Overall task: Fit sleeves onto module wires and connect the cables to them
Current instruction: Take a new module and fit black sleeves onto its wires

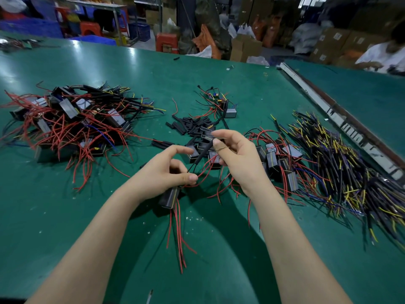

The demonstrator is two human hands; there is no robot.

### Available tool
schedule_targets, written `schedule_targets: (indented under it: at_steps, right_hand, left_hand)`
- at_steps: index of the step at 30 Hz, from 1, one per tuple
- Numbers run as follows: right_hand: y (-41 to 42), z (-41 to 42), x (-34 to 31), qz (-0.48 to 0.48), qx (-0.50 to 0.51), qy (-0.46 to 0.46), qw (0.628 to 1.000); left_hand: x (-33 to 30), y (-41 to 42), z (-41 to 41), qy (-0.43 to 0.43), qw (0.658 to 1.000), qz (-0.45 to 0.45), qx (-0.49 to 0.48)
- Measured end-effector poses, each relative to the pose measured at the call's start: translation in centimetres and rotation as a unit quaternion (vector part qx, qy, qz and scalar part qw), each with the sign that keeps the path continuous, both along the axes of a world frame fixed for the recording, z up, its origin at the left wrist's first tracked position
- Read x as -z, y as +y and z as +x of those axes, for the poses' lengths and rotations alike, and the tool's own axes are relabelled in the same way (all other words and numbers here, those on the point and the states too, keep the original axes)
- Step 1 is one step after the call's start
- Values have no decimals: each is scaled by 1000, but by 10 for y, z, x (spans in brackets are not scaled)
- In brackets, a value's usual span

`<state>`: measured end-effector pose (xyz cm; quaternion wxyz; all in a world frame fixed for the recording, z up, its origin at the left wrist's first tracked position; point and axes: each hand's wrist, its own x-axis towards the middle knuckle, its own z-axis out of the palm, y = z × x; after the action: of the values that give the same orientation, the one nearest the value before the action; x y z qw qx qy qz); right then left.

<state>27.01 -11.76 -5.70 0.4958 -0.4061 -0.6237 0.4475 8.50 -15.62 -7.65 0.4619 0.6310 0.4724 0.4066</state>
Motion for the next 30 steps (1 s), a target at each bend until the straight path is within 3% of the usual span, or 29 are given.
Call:
schedule_targets:
  at_steps: [9,18,22,30]
  right_hand:
    - [1,-4,3,-4,14,-30,999]
    - [-1,-5,3,-12,17,-55,998]
    - [-4,-6,-1,-32,-6,-34,999]
    - [-7,-3,-10,-53,17,59,997]
  left_hand:
    - [10,6,14,88,990,86,-63]
    - [14,5,17,100,980,128,-114]
    - [13,5,19,147,972,140,-119]
    - [13,1,26,139,973,145,-117]
